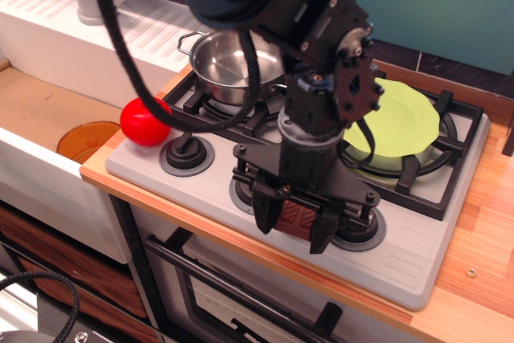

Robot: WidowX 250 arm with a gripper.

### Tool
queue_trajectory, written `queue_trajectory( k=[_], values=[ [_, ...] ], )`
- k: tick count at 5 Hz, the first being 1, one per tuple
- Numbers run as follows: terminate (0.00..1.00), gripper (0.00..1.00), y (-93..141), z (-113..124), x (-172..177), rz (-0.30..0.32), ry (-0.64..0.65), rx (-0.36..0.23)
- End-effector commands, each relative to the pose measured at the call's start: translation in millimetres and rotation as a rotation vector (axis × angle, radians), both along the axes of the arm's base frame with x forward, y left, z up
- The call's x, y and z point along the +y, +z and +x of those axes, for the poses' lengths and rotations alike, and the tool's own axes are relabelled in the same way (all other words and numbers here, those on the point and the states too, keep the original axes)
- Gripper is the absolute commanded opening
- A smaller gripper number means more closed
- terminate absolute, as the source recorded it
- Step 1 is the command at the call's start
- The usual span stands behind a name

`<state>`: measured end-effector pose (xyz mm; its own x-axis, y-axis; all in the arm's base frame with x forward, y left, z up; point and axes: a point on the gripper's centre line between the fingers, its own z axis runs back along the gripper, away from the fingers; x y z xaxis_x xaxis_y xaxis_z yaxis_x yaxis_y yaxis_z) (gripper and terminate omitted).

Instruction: Put chocolate on plate and apple in pot or pan on stove

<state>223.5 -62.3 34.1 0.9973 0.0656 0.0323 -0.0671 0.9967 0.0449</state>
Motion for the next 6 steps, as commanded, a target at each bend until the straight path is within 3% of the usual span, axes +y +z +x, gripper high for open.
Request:
queue_trajectory(
  k=[1, 3, 6],
  values=[
    [0.00, 0.00, 30, 11, -1, -0.008, 0.003, -0.030],
    [0.00, 0.00, 50, 21, -9, 0.014, 0.011, -0.008],
    [0.00, 0.00, 62, 66, -8, 0.008, -0.019, 0.015]
  ],
)
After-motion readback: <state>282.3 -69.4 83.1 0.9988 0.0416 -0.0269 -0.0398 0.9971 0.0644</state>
